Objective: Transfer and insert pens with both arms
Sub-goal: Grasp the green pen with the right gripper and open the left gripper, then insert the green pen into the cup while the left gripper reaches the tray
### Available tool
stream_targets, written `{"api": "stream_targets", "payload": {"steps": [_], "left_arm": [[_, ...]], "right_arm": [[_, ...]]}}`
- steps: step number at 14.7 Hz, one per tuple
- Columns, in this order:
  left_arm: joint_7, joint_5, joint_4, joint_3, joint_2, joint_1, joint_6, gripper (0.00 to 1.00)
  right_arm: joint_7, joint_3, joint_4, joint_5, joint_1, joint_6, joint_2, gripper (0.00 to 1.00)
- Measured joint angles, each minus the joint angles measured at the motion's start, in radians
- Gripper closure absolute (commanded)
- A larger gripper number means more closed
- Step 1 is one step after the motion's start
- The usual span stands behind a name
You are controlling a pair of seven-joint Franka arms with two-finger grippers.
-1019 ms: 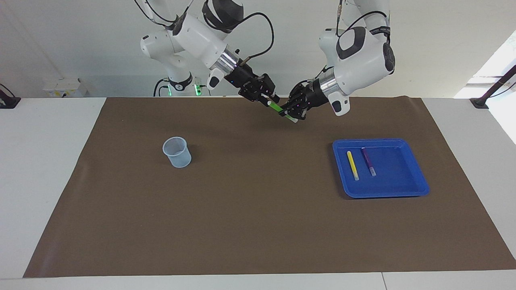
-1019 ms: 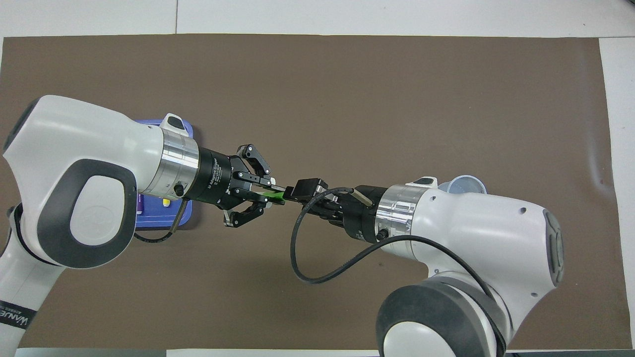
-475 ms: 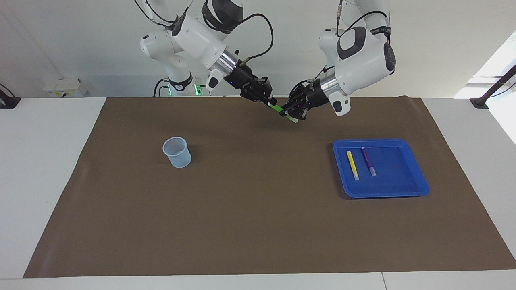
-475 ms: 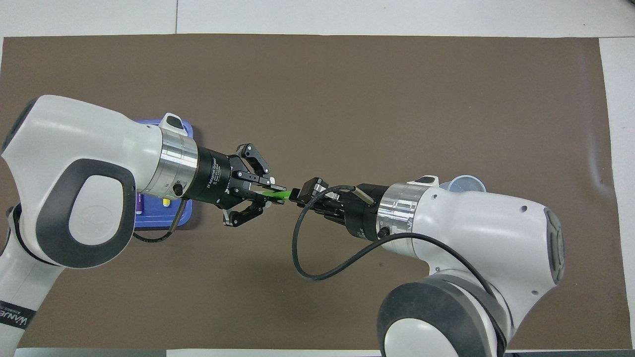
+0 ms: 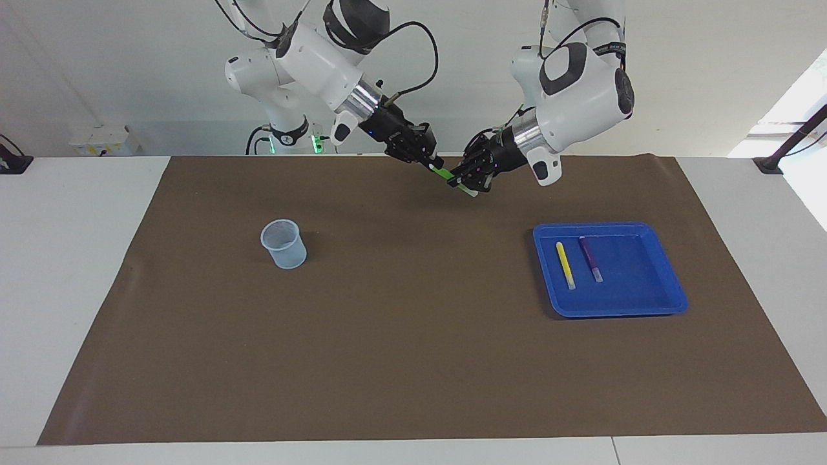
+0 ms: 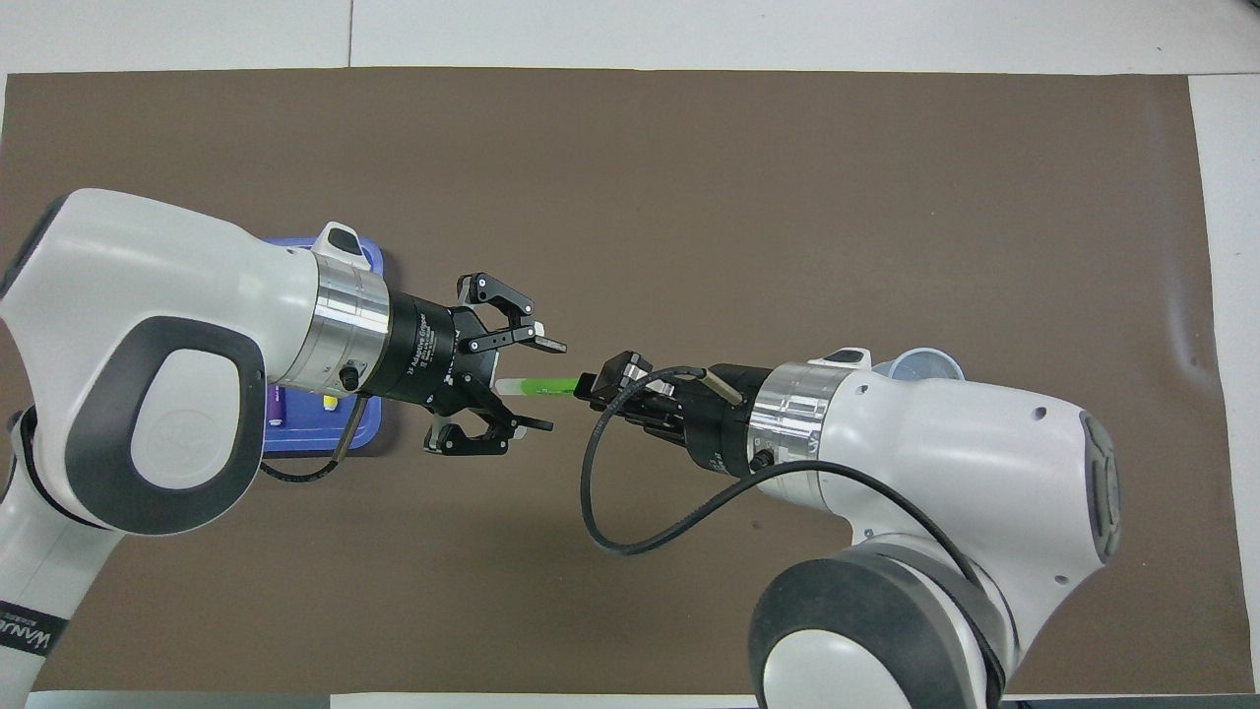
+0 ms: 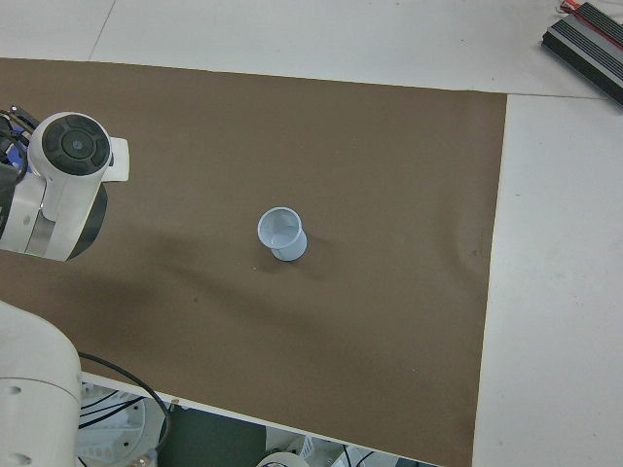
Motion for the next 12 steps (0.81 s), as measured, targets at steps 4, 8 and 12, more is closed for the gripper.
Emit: {"api": "stream_targets", "payload": {"steps": [4, 8, 12], "left_arm": [[0.061, 0.003, 0.0, 0.004, -0.001, 0.0, -0.001, 0.0], [0.176, 0.08, 0.0, 0.007, -0.001, 0.033, -0.026, 0.0], [0.41, 0.176, -0.004, 0.011, -0.001, 0.12, -0.054, 0.0]], "right_arm": [[-0.026, -0.004, 0.044, -0.173, -0.085, -0.201, 0.0, 1.0], [-0.302, -0.015, 0.159, -0.388, -0.285, -0.548, -0.015, 1.0], [-0.623, -0.024, 0.171, -0.637, -0.399, -0.639, -0.031, 1.0]]}}
